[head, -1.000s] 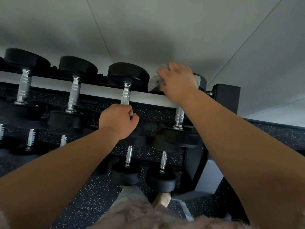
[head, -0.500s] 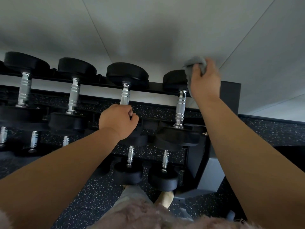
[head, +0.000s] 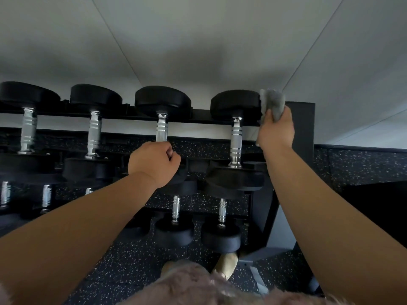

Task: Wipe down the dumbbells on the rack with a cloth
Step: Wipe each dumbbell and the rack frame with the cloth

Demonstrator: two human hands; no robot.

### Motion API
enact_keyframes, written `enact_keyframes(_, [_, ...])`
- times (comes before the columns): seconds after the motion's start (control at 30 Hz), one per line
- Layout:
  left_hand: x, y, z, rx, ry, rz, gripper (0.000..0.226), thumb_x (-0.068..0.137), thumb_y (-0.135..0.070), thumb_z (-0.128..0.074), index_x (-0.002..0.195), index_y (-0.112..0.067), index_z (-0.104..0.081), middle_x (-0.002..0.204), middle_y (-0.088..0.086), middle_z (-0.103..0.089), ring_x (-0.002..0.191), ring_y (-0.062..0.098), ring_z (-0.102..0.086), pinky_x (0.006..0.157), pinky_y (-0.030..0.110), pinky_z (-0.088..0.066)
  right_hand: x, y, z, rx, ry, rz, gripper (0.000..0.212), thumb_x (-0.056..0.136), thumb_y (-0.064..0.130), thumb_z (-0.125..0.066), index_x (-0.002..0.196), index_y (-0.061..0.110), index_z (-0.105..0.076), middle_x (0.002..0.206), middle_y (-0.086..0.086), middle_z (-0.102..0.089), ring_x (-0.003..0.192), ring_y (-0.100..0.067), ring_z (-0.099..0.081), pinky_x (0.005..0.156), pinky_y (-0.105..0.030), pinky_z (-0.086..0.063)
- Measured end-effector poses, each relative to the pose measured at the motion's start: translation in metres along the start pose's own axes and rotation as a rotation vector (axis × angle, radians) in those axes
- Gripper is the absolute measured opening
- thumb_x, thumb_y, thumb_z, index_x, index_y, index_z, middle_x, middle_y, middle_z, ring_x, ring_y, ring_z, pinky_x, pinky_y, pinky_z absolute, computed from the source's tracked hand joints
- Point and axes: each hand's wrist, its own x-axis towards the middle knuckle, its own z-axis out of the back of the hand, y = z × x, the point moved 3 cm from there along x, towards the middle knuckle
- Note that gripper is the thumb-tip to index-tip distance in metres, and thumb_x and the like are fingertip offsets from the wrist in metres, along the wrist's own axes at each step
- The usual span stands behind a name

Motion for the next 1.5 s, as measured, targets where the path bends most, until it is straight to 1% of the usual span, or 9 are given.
enact_keyframes(0.13, [0.0, 0.001, 0.0, 0.026, 0.007, -0.018, 0.025, 0.095, -0.042, -0.051, 0.079, -0.027, -0.062, 0.074, -0.01, -0.059, 0.067, 0.008, -0.053, 0.053, 0.025, -0.035, -0.038, -0.008, -0.013, -0.18, 0.13, 0.006, 0.02, 0.107, 0.027, -0.047, 0.122, 0.017, -0.057, 0.097, 0.005, -0.062, 0.084, -0.014, -0.062, 0.072, -0.031, -0.049])
enact_keyframes(0.27, [0.0, 0.0, 0.001, 0.028, 0.01, -0.034, 0.024, 0.097, -0.043, -0.049, 0.083, -0.028, -0.062, 0.07, -0.009, -0.061, 0.065, 0.011, -0.055, 0.054, 0.026, -0.035, -0.07, -0.007, -0.023, -0.671, 0.429, 0.242, 0.034, 0.102, 0.016, -0.057, 0.135, 0.014, -0.051, 0.1, -0.009, -0.065, 0.09, -0.029, -0.066, 0.07, -0.038, -0.056])
enact_keyframes(0.37, [-0.001, 0.0, 0.002, 0.024, -0.001, -0.047, 0.023, 0.098, -0.044, -0.049, 0.086, -0.029, -0.062, 0.071, -0.009, -0.061, 0.065, 0.011, -0.054, 0.055, 0.027, -0.035, -0.081, -0.006, -0.011, -0.834, 0.521, 0.337, 0.03, 0.096, 0.008, -0.058, 0.125, 0.012, -0.056, 0.101, -0.012, -0.063, 0.091, -0.028, -0.06, 0.072, -0.036, -0.05])
enact_keyframes(0.57, [-0.006, 0.001, 0.003, -0.014, -0.042, -0.085, 0.027, 0.096, -0.046, -0.048, 0.085, -0.026, -0.061, 0.075, -0.006, -0.059, 0.071, 0.02, -0.057, 0.058, 0.029, -0.036, -0.129, -0.013, 0.029, -0.702, 0.368, 0.462, 0.032, 0.099, 0.005, -0.05, 0.13, 0.014, -0.053, 0.088, -0.013, -0.063, 0.076, -0.032, -0.062, 0.062, -0.041, -0.056])
enact_keyframes(0.7, [-0.009, 0.001, 0.004, -0.059, -0.061, -0.106, 0.027, 0.097, -0.044, -0.049, 0.09, -0.022, -0.064, 0.083, -0.001, -0.06, 0.08, 0.026, -0.058, 0.066, 0.034, -0.043, -0.165, -0.024, 0.044, -0.644, 0.23, 0.473, 0.038, 0.098, 0.005, -0.05, 0.133, 0.018, -0.052, 0.095, -0.011, -0.065, 0.08, -0.033, -0.064, 0.067, -0.042, -0.057])
enact_keyframes(0.87, [-0.016, 0.004, 0.007, -0.126, -0.177, -0.197, 0.032, 0.095, -0.046, -0.044, 0.093, -0.022, -0.065, 0.093, -0.001, -0.063, 0.089, 0.023, -0.054, 0.076, 0.034, -0.039, -0.225, -0.074, 0.048, -0.384, 0.17, 0.35, 0.045, 0.1, 0.024, -0.062, 0.143, 0.032, -0.047, 0.109, 0.011, -0.061, 0.092, -0.012, -0.058, 0.072, -0.024, -0.048])
enact_keyframes(1.1, [-0.103, 0.023, -0.035, -0.074, -0.307, -0.642, 0.031, 0.094, -0.037, -0.054, 0.116, -0.017, -0.062, 0.128, 0.005, -0.058, 0.124, 0.03, -0.049, 0.109, 0.045, -0.036, -0.288, -0.165, 0.049, -0.363, 0.22, 0.037, 0.037, 0.099, 0.036, -0.063, 0.133, 0.027, -0.051, 0.091, 0.017, -0.061, 0.079, -0.006, -0.059, 0.056, -0.024, -0.041])
enact_keyframes(1.33, [-0.201, 0.085, -0.155, -0.051, 0.093, -0.633, 0.027, 0.095, -0.034, -0.061, 0.117, -0.02, -0.065, 0.121, -0.003, -0.064, 0.12, 0.025, -0.055, 0.105, 0.043, -0.043, -0.308, -0.234, 0.029, -0.351, 0.268, -0.161, 0.051, 0.095, 0.027, -0.065, 0.142, 0.024, -0.047, 0.097, 0.01, -0.06, 0.08, -0.003, -0.055, 0.06, -0.025, -0.04])
enact_keyframes(1.5, [-0.187, 0.095, -0.213, -0.02, 0.187, -0.579, 0.024, 0.097, -0.035, -0.06, 0.116, -0.021, -0.066, 0.111, -0.003, -0.066, 0.105, 0.023, -0.056, 0.092, 0.041, -0.046, -0.298, -0.291, -0.002, -0.313, 0.259, -0.226, 0.045, 0.088, 0.016, -0.058, 0.132, 0.025, -0.054, 0.115, -0.001, -0.065, 0.099, -0.023, -0.062, 0.076, -0.033, -0.048])
